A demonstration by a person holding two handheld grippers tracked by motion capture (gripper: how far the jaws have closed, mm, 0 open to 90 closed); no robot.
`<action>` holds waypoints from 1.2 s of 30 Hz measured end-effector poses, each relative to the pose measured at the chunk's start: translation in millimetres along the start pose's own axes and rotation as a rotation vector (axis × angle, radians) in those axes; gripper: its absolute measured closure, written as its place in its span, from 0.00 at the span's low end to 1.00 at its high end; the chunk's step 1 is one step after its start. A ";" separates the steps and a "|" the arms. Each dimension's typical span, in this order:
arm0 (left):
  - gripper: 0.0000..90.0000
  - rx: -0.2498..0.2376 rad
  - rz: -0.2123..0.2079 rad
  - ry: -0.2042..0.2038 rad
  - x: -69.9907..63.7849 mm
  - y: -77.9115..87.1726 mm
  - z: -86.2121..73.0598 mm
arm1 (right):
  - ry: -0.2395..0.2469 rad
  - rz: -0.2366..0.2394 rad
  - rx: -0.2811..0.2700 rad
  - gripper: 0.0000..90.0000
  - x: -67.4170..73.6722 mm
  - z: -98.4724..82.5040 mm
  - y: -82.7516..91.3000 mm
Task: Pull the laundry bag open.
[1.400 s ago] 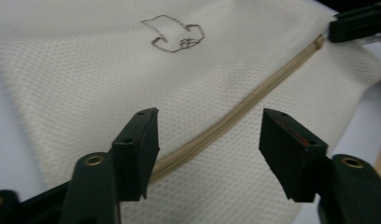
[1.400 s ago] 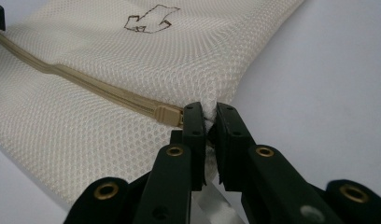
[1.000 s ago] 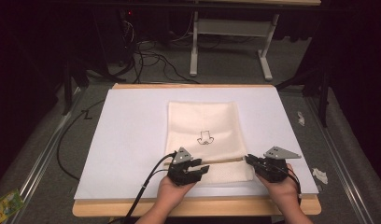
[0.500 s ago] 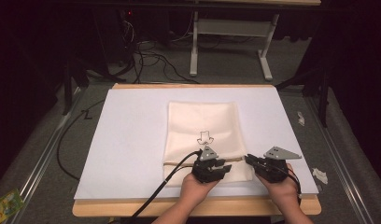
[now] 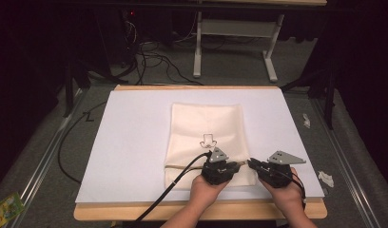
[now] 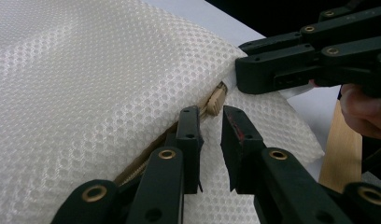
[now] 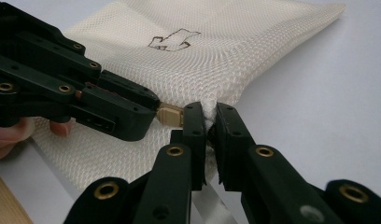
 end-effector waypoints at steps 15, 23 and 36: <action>0.96 -0.048 -0.028 0.043 -5.2 -17.7 7.5 | -0.044 0.019 0.001 0.95 -3.9 -2.1 -4.0; 0.97 -0.056 -0.007 0.069 -6.9 -14.4 8.6 | -0.023 -0.003 -0.004 0.95 -2.3 0.9 -1.9; 0.97 -0.033 0.094 0.154 20.3 13.2 -11.9 | -0.072 -0.008 -0.001 0.95 -9.4 -6.6 3.7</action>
Point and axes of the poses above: each handheld gripper's, and its own axes: y roughly backward along the jaws, z roughly out of its top, x roughly to its left, the point moved 8 cm from there along -y, roughly forward along the jaws, and after that the axes turned 7 degrees about x, right-handed, at the moved point
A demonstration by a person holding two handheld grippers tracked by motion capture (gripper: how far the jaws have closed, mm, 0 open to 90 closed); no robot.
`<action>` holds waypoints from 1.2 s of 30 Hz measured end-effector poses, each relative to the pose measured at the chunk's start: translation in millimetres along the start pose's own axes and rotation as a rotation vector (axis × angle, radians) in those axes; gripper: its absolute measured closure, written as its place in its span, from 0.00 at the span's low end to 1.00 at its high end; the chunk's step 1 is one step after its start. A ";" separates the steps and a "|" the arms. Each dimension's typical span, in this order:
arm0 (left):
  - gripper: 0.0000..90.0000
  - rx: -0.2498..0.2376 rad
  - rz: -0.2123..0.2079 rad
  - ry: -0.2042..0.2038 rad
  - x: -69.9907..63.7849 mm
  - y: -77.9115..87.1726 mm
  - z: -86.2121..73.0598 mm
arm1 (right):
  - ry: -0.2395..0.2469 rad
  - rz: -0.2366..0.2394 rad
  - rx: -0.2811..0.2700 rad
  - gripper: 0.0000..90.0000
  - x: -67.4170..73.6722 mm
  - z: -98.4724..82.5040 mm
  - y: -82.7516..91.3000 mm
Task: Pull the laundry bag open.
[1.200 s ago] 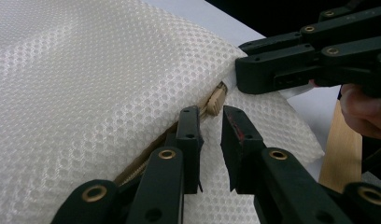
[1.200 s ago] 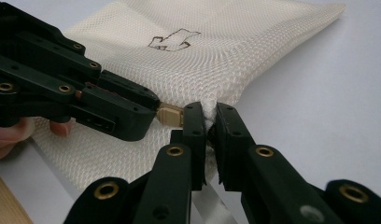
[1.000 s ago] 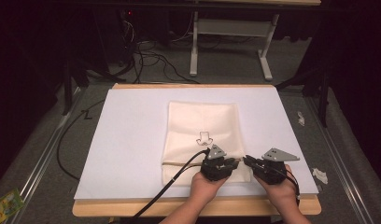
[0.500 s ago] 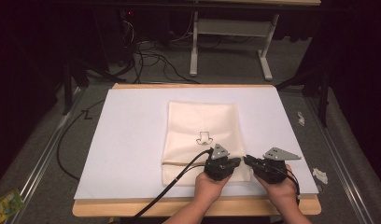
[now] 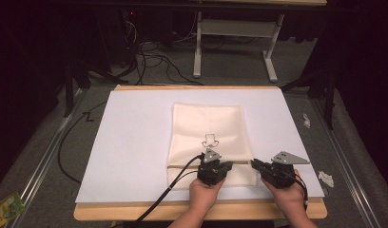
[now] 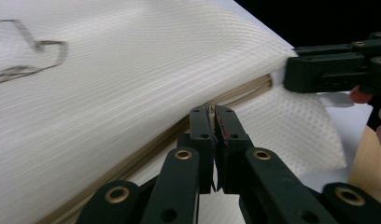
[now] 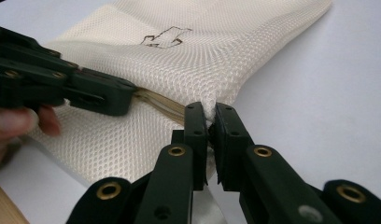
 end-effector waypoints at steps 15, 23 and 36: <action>0.97 0.069 0.144 0.050 59.7 52.6 -26.4 | 0.004 -0.049 -0.006 0.96 -13.5 -1.8 5.4; 0.97 0.082 0.224 0.072 95.6 94.7 -30.6 | -0.060 -0.065 -0.010 0.95 -36.1 -9.8 14.7; 0.69 0.200 0.211 -0.119 124.9 125.0 -47.2 | -0.019 -0.061 0.013 0.72 -33.0 -16.5 4.4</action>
Point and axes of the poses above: each handheld gripper's, and its own axes: y roughly backward along the jaws, z roughly out of its top, x roughly to its left, the point moved 8 cm from there along -y, roughly forward along the jaws, and after that the axes turned 7 degrees about x, right-handed, at the moved point
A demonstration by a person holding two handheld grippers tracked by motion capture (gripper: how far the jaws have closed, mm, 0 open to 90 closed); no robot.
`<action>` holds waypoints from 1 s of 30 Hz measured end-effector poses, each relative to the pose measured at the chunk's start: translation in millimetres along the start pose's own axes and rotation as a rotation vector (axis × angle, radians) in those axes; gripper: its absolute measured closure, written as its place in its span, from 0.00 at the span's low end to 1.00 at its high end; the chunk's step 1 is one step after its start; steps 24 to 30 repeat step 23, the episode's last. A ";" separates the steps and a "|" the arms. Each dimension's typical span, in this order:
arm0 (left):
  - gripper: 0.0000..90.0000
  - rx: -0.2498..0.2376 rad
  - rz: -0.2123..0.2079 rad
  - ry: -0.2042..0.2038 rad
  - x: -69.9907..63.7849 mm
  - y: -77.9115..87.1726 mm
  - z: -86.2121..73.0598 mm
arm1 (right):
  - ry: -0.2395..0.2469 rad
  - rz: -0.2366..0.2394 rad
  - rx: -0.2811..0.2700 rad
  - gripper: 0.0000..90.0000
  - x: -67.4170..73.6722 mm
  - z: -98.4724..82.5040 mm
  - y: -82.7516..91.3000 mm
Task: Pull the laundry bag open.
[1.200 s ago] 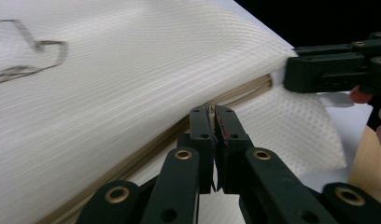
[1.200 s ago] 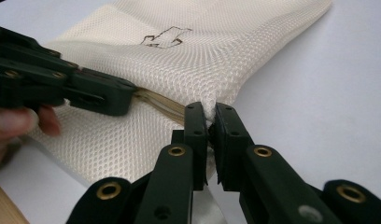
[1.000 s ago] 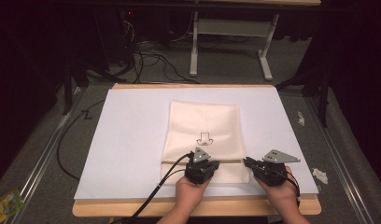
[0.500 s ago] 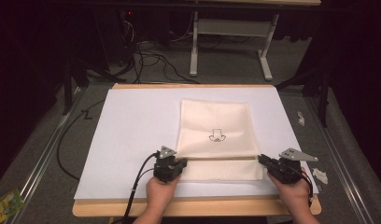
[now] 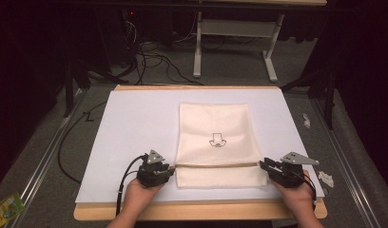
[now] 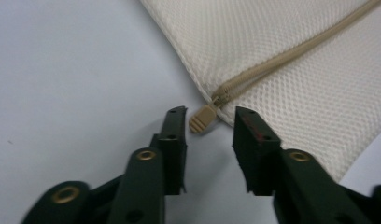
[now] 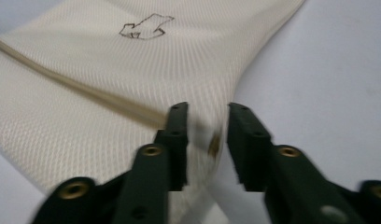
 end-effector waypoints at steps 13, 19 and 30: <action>0.12 -0.228 0.163 0.104 70.4 62.5 -1.2 | -0.113 -0.203 -0.130 0.08 -54.7 3.3 40.0; 0.07 -0.216 0.169 0.090 68.6 60.9 -0.9 | -0.076 -0.191 -0.136 0.07 -43.9 8.5 38.5; 0.00 -0.227 0.166 0.095 69.9 62.6 -2.3 | -0.096 -0.175 -0.153 0.04 -47.0 11.5 39.5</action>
Point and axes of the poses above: each handheld gripper's, and its own axes: y roughly backward along the jaws, z roughly out of its top, x roughly to its left, the point moved 8 cm from there along -y, roughly forward along the jaws, and after that the axes turned 7 degrees about x, right-handed, at the moved point
